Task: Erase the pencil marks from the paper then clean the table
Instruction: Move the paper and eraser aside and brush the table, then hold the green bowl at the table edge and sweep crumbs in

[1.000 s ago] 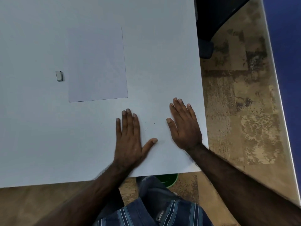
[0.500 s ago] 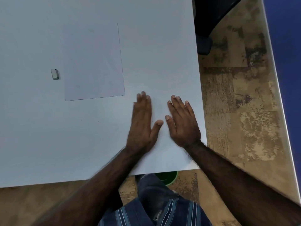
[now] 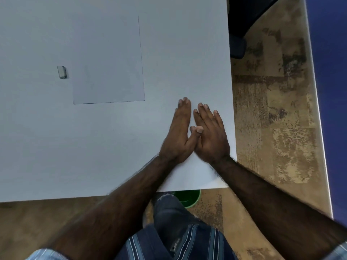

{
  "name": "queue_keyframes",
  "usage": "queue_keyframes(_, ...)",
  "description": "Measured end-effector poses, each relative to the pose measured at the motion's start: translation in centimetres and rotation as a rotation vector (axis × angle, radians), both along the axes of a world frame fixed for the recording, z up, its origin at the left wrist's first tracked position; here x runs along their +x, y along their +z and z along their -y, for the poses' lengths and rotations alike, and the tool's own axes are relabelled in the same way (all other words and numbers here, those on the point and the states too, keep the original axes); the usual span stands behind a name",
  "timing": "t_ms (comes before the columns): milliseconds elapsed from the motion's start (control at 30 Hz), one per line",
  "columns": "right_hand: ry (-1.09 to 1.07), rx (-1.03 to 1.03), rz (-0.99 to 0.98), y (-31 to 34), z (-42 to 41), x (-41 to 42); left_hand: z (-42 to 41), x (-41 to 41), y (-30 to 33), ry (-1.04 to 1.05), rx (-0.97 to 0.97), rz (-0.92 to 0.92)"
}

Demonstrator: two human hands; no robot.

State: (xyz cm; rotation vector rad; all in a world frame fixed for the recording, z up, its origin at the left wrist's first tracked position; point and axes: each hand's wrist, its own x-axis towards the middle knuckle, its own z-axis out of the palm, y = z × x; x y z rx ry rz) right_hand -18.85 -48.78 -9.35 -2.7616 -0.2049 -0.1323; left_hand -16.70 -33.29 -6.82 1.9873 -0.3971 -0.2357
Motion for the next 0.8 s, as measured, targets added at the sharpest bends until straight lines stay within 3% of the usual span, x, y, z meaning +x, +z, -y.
queue_keyframes(333, -0.024, -0.034, 0.033, 0.5, -0.6, 0.0, -4.5, -4.1, 1.9, 0.242, -0.08, -0.188)
queue_keyframes(567, -0.024, -0.041, 0.053, 0.2, -0.6, -0.2, -7.8, -9.6, 0.2, 0.161, 0.147, 0.068)
queue_keyframes(800, -0.06, -0.016, 0.059, 0.1, -0.9, -1.0, -8.5, -14.6, -0.3, 0.084, 0.247, 0.166)
